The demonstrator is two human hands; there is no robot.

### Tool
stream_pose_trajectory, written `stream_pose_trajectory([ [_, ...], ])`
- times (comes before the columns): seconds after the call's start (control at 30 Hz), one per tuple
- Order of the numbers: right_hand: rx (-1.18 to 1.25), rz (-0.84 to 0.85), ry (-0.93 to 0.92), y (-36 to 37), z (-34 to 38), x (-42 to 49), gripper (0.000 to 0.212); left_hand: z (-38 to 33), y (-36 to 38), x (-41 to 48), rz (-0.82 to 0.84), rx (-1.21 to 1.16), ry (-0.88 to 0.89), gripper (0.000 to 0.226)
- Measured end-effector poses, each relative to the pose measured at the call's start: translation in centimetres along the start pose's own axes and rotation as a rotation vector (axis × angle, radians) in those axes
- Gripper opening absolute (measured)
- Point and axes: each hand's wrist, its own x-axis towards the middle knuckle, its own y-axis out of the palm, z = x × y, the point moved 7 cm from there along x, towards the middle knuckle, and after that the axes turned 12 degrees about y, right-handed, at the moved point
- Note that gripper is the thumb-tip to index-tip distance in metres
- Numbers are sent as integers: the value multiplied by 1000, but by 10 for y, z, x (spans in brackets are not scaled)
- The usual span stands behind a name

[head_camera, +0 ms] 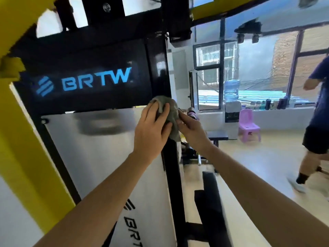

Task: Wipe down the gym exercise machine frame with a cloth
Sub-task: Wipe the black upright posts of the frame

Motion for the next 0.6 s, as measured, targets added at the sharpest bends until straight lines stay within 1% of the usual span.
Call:
stream_pose_trajectory([
  [0.07, -32, 51, 6, 2, -19, -17, 41, -11, 4, -19, -13, 18, -34, 43],
  [0.13, -61, 92, 22, 4, -38, -29, 42, -22, 11, -38, 9, 29, -59, 39],
  [0.23, -93, 120, 20, 3, -64, -38, 39, -38, 21, -67, 45, -5, -115, 40],
  [0.33, -100, 129, 97, 2, -94, -47, 38, -50, 29, -98, 59, -42, -221, 41],
  [0.43, -123, 125, 149, 1, -119, -56, 43, -59, 37, -126, 53, -94, -339, 42],
  [0.53, -155, 140, 197, 4, -139, -65, 42, -68, 45, -152, 27, -116, -441, 38],
  [0.6, -233, 140, 221, 6, -154, -69, 41, -74, 50, -170, 14, -125, -508, 33],
])
